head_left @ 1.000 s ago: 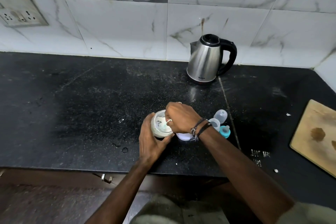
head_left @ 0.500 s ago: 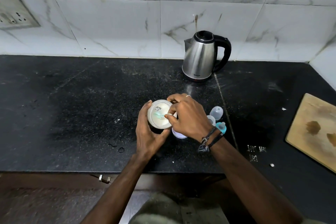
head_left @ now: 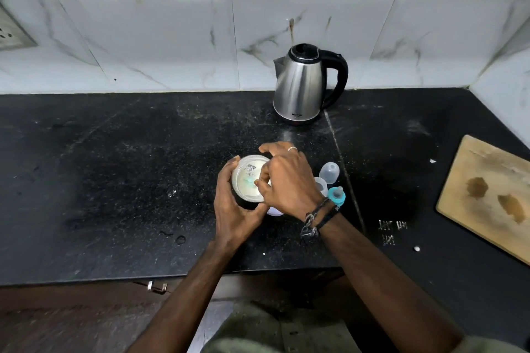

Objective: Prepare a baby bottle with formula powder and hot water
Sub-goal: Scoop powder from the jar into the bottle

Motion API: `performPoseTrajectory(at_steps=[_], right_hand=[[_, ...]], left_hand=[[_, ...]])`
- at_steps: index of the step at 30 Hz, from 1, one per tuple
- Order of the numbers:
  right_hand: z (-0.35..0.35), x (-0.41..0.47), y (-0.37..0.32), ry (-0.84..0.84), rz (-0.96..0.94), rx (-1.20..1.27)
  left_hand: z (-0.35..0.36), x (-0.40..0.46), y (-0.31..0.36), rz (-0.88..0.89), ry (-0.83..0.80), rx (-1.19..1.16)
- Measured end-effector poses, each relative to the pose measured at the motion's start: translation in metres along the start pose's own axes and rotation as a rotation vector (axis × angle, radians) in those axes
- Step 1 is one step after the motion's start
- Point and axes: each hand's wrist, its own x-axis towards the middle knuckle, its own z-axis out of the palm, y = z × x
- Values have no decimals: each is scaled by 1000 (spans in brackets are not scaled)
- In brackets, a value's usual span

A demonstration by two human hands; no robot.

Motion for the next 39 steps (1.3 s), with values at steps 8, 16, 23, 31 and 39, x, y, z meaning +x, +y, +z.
performPoseTrajectory(at_steps=[8,16,23,31,39], right_hand=[[0,-2,3,-34,20,10],[4,-1,5,-30,26,77],[3,1,8,-36,49,153],[-2,0,16,-20,91,233],[-1,-1,16,-45,117,341]], left_hand=[[3,-3,3,-10,-14,2],[6,-3,5,-45,3,-1],[7,-2,6,-78,19,2],[9,-3,2,-110,8,37],[9,-1,8,-149,19,25]])
